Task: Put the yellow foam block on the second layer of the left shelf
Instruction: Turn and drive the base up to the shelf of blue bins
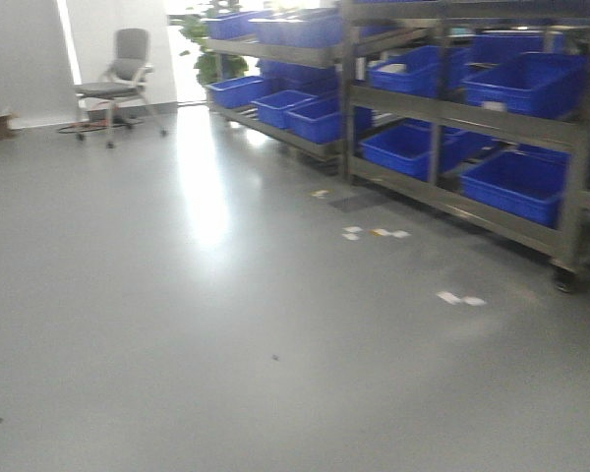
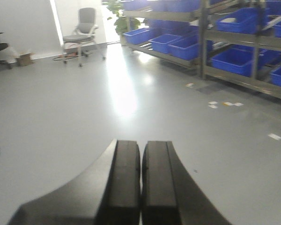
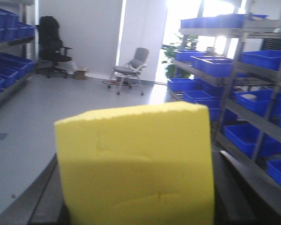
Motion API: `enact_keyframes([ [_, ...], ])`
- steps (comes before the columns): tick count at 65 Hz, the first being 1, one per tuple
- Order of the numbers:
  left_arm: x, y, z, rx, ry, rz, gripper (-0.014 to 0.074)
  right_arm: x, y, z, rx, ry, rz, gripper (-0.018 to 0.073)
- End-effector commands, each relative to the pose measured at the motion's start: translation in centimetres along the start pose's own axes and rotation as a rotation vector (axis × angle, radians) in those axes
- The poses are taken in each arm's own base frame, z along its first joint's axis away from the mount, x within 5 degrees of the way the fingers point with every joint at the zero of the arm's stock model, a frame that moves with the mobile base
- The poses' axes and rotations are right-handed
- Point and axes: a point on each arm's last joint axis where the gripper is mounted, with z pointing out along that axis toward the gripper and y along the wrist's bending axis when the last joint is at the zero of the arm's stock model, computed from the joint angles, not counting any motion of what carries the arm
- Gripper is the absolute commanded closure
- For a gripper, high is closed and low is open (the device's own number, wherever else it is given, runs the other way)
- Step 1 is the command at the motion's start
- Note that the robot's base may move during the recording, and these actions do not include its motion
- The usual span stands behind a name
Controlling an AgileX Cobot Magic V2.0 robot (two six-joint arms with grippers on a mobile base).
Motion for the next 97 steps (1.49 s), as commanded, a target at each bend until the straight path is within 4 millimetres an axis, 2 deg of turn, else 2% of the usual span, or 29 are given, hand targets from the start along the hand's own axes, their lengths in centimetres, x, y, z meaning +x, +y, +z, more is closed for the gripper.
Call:
enact_keyframes([
  [1, 0.03, -0.22, 0.01, 0.025, -0.072, -0.007, 0.046, -1.59, -0.33, -0.19, 0.032, -0.106, 0.003, 0.0289],
  [97, 0.03, -0.22, 0.01, 0.025, -0.072, -0.007, 0.046, -1.59, -0.33, -0.19, 0.032, -0.106, 0.003, 0.0289],
])
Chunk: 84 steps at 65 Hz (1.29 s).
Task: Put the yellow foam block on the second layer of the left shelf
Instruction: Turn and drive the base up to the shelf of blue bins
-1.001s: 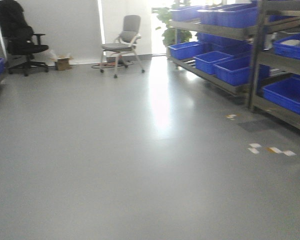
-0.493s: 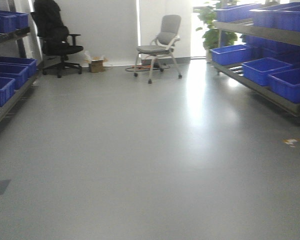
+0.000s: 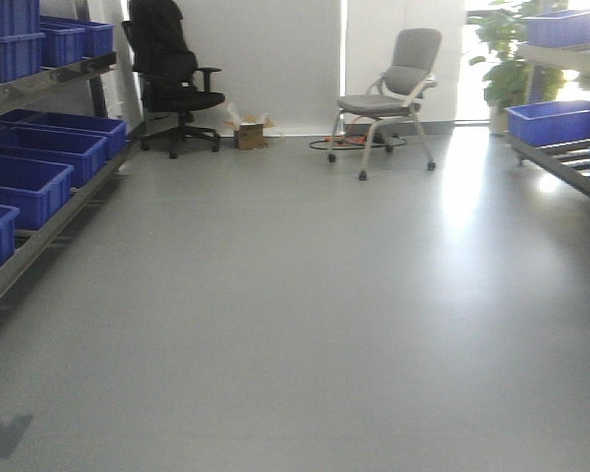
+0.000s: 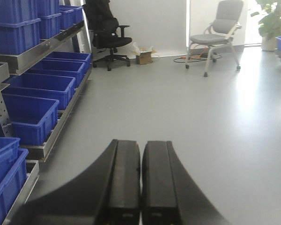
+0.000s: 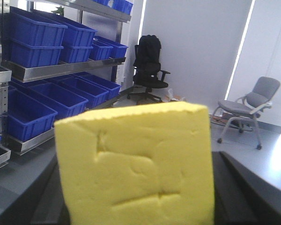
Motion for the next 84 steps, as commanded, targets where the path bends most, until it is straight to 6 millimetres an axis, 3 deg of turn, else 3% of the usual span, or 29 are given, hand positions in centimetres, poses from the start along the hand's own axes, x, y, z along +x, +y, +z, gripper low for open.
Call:
enact_keyframes([
  [1, 0.03, -0.22, 0.01, 0.025, -0.072, -0.007, 0.046, -1.59, -0.33, -0.19, 0.032, -0.106, 0.003, 0.0289],
  [84, 0.03, -0.22, 0.01, 0.025, -0.072, -0.007, 0.046, -1.59, -0.33, -0.19, 0.032, -0.106, 0.003, 0.0289],
])
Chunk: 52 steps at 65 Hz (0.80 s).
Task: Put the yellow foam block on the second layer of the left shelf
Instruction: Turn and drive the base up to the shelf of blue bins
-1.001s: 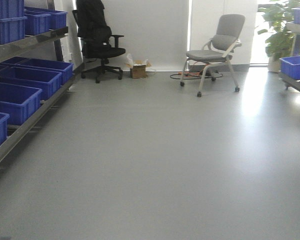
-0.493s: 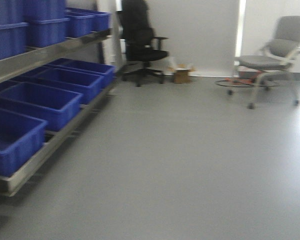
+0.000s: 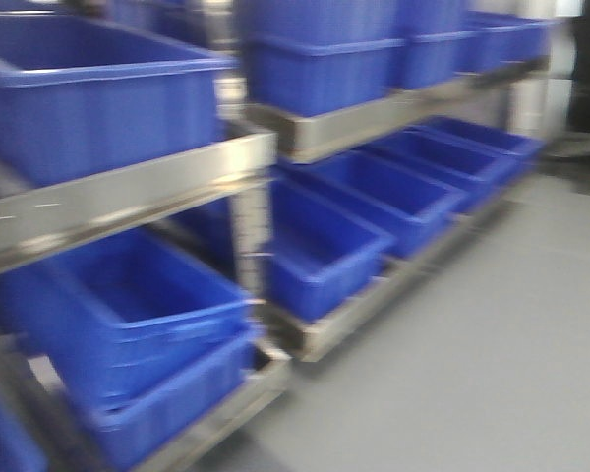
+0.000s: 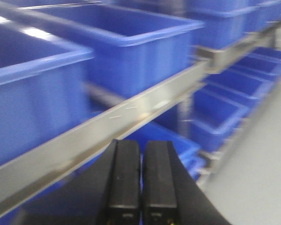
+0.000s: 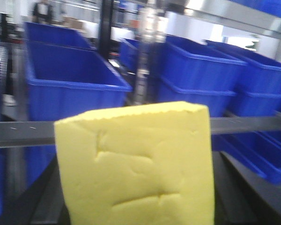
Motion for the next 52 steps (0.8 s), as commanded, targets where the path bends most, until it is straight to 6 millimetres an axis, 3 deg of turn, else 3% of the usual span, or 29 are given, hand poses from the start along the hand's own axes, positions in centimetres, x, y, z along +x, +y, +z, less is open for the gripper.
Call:
enact_keyframes([
  [1, 0.03, -0.22, 0.01, 0.025, -0.072, -0.007, 0.046, -1.59, -0.33, -0.19, 0.032, -0.106, 0.003, 0.0289],
  [52, 0.03, -0.22, 0.01, 0.025, -0.072, -0.007, 0.046, -1.59, -0.33, -0.19, 0.032, -0.106, 0.003, 0.0289],
])
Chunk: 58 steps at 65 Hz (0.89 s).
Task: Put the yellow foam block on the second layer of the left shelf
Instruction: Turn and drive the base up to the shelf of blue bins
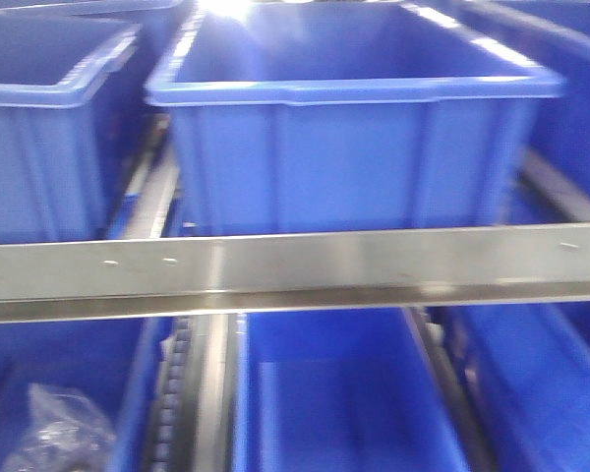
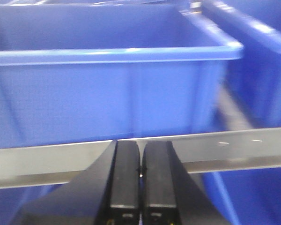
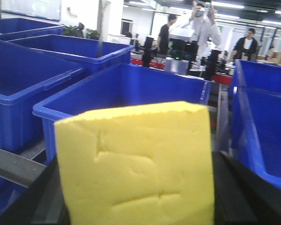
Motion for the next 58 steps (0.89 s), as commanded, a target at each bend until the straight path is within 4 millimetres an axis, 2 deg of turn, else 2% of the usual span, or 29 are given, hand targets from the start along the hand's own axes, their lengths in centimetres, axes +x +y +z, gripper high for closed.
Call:
enact_keyframes([
  [1, 0.03, -0.22, 0.01, 0.025, -0.072, -0.007, 0.046, -1.59, -0.33, -0.19, 0.032, -0.106, 0.003, 0.0289],
  [58, 0.03, -0.22, 0.01, 0.025, -0.072, -0.007, 0.046, -1.59, -0.33, -0.19, 0.032, -0.106, 0.003, 0.0289],
])
